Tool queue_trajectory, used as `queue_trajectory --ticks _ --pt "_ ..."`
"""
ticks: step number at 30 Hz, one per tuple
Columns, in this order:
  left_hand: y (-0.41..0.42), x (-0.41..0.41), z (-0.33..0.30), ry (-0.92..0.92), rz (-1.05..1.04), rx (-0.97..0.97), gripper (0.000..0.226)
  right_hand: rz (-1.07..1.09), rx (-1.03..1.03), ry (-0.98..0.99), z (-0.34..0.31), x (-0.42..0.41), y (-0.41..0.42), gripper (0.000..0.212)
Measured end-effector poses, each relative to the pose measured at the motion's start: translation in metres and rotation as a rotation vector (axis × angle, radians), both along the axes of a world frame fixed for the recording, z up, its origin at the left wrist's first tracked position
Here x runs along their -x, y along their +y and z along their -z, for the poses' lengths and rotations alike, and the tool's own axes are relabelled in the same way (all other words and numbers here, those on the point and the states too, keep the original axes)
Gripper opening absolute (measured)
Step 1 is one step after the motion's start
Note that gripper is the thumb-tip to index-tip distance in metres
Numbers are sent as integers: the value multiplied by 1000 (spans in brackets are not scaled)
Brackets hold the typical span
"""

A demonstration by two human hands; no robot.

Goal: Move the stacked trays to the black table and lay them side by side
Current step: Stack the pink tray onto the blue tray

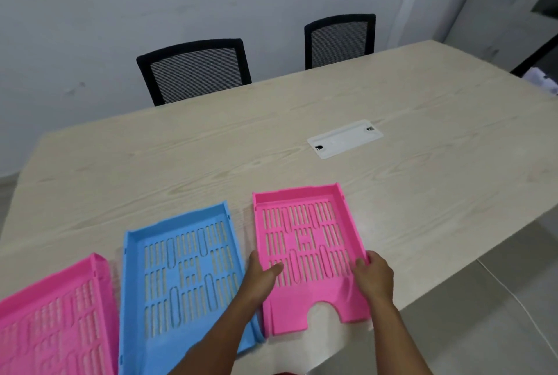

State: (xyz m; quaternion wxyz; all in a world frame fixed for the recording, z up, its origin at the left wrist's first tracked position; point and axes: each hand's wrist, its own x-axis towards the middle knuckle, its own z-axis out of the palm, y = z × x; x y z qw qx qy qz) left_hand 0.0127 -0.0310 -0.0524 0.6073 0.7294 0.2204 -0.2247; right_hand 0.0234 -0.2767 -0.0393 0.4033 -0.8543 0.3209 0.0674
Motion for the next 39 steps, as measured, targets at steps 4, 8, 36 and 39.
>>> queue_trajectory --ticks 4,8,36,39 --pt "-11 -1 -40 -66 -50 61 62 57 60 -56 -15 -10 -5 21" --pt "-5 -5 -53 -157 -104 78 57 82 12 -118 -32 -20 -2 18" --pt "213 136 -55 -247 -484 -239 43 -582 -41 -196 -15 42 229 5" --pt "213 133 -50 -254 -449 -231 42 -551 -38 -221 -18 43 226 6"
